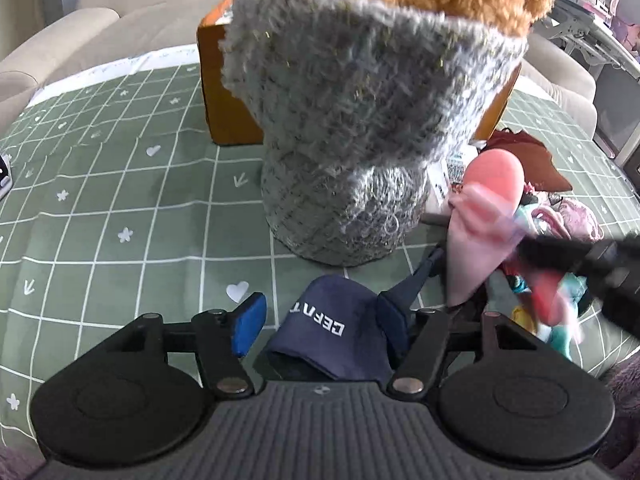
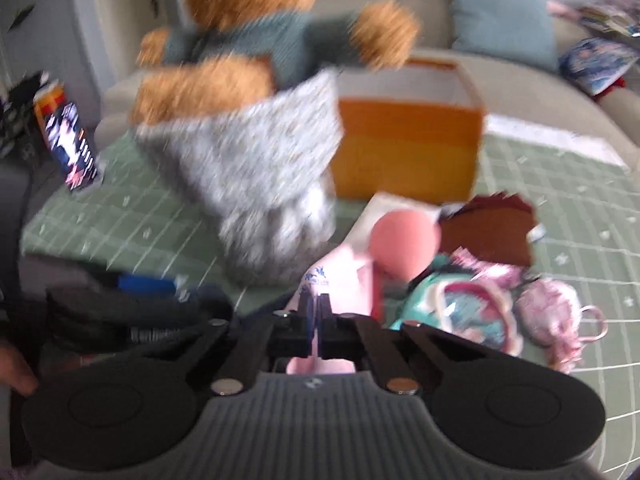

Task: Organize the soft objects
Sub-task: 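Lift the navy cap with the left gripper while the right gripper carries the pink cloth toward the orange box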

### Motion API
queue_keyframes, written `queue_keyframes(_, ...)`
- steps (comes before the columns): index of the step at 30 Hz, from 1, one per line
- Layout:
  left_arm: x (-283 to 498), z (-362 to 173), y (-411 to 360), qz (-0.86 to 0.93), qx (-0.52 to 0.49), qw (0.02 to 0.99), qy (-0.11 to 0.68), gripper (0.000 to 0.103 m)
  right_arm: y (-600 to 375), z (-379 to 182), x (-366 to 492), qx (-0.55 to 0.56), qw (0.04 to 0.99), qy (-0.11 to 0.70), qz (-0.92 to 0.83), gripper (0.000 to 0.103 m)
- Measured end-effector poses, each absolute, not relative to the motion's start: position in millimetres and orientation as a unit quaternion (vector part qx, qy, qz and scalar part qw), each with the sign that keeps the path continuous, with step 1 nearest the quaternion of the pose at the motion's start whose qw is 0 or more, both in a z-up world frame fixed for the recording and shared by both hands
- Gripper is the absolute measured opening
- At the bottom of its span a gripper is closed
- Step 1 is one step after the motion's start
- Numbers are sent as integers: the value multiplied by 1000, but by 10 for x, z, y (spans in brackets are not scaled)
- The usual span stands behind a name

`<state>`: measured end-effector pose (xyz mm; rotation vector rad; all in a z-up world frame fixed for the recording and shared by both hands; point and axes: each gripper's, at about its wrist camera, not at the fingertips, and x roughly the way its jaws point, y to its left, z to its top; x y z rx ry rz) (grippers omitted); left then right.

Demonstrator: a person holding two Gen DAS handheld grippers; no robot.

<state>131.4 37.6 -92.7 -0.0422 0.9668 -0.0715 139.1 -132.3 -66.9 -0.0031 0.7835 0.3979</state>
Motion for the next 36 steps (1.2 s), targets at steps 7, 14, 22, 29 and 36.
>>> queue_keyframes(7,1330,-1035,237,-49,6,878,476,33,-1549,-770,1504,24,902,406,141,0)
queue_keyframes(14,1282,-995,107,-81,29,882,463,4,-1515,-694,1428,19,909,387,156,0)
queue_keyframes(22,1025,-616,192,-84,4,908,412,4,-1609,-423,1207,28,925,337,173,0)
queue_keyframes(29,774,-238,250,-73,2,933,351,4,-1725,-164,982,36,939,292,178,0)
queue_keyframes(36,737,54,274,-57,12,951,304,4,-1813,129,855,41,948,255,186,0)
